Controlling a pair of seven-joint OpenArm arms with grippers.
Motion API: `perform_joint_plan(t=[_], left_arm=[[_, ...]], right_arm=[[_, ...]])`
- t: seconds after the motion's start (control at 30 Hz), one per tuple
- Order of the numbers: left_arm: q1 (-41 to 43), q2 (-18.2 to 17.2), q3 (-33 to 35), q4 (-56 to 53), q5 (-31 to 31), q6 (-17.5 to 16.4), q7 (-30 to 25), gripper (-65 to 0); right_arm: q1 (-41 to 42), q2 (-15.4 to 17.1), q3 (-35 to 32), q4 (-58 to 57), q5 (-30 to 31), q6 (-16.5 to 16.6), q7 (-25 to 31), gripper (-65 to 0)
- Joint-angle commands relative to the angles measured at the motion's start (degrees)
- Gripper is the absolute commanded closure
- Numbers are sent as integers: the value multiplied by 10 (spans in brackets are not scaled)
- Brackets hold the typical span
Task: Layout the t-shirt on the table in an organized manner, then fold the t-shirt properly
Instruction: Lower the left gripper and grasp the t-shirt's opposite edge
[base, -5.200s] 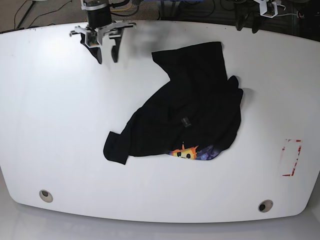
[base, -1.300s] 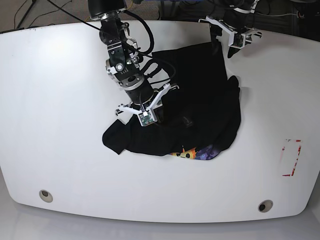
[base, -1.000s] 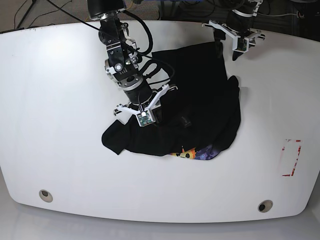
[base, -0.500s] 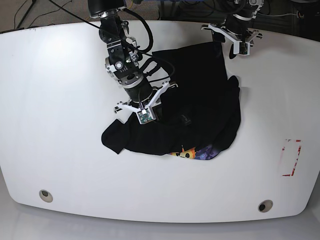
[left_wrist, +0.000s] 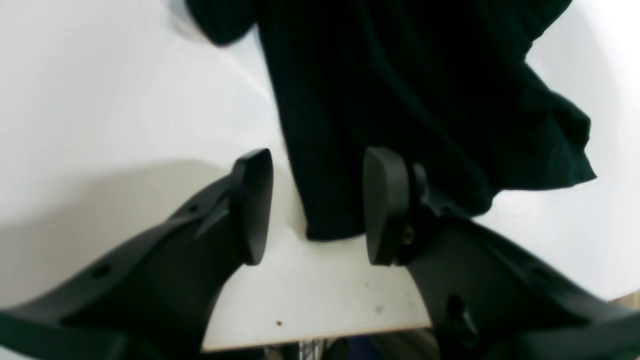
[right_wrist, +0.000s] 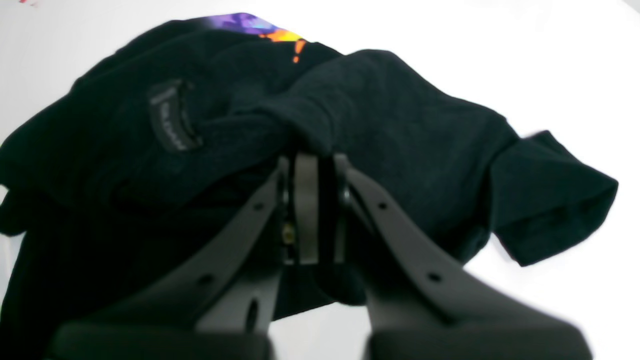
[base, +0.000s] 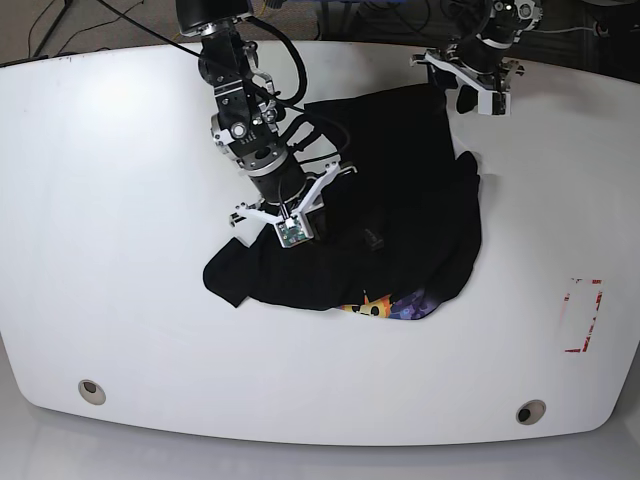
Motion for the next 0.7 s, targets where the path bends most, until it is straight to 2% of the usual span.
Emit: perform_joint_plan(t=[0.0, 0.37, 0.67], left_arm=[[7, -1, -1, 1, -5, -4, -10, -281], [3, 2, 0, -58, -7, -16, -13, -281], [2, 3, 18, -63, -7, -16, -13, -281]], right_arm=[[6, -2, 0, 14, 1, 2, 14, 0], [6, -2, 0, 14, 1, 2, 14, 0], [6, -2, 0, 14, 1, 2, 14, 0]])
